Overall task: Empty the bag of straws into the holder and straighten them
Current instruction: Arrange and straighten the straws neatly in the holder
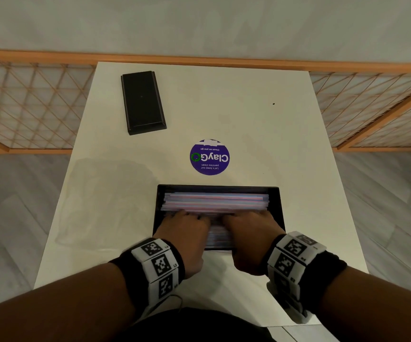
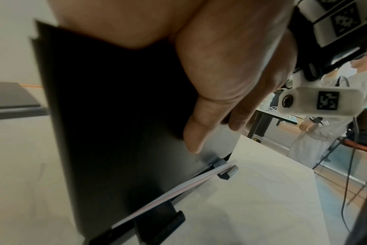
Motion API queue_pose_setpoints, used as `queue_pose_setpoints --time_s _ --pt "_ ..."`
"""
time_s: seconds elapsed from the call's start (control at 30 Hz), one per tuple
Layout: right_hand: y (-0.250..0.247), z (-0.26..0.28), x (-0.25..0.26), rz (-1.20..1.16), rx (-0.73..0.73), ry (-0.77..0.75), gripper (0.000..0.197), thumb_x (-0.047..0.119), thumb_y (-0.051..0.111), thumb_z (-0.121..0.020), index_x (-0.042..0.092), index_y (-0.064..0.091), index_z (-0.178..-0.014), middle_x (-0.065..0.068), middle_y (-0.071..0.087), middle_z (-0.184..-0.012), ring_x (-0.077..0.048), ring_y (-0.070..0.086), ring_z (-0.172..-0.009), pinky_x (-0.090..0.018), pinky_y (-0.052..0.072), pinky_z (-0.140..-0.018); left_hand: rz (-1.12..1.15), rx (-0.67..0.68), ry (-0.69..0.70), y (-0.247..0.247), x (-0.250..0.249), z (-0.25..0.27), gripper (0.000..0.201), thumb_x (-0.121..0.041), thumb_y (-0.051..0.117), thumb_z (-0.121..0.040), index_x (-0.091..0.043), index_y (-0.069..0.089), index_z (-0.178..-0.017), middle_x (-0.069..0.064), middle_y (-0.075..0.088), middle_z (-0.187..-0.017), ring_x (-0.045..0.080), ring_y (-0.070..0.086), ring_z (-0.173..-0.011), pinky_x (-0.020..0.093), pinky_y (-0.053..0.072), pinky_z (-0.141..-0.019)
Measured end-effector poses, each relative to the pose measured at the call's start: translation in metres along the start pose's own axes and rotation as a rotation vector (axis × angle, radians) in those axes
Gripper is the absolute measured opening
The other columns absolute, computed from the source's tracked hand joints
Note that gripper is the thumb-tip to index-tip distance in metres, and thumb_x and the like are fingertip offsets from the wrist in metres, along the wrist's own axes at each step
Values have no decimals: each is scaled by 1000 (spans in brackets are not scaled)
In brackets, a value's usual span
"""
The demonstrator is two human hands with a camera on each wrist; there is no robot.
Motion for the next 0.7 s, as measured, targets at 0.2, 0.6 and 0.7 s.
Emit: queue_pose_setpoints --time_s 0.2,0.6,0.7 --pt "5 1 -2 -26 41 37 37 28 58 -77 24 58 -113 2 64 -112 -25 61 -108 -38 43 -102 -19 27 -11 1 -1 1 41 -31 63 -84 -24 59 -125 2 57 -132 27 53 -124 40 48 -104" --pt "5 -1 -1 -44 53 11 38 27 59 -77 24 53 -114 3 66 -108 -24 64 -103 -37 45 -98 25 9 42 1 -1 1 41 -25 62 -86 -23 57 -127 2 59 -130 25 55 -122 40 51 -101" --pt "-1 -4 -3 25 50 33 33 31 59 -78 24 63 -109 1 61 -114 -25 59 -109 -39 41 -103 -25 15 28 -4 0 -2 40 -30 62 -87 -23 63 -126 3 45 -136 27 43 -130 41 46 -105"
Point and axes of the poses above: each hand's wrist, its own z-axis away from the middle knuckle, its own y-axis out of the palm, x = y × z, the point moved 6 cm from there along -z, towards the middle knuckle
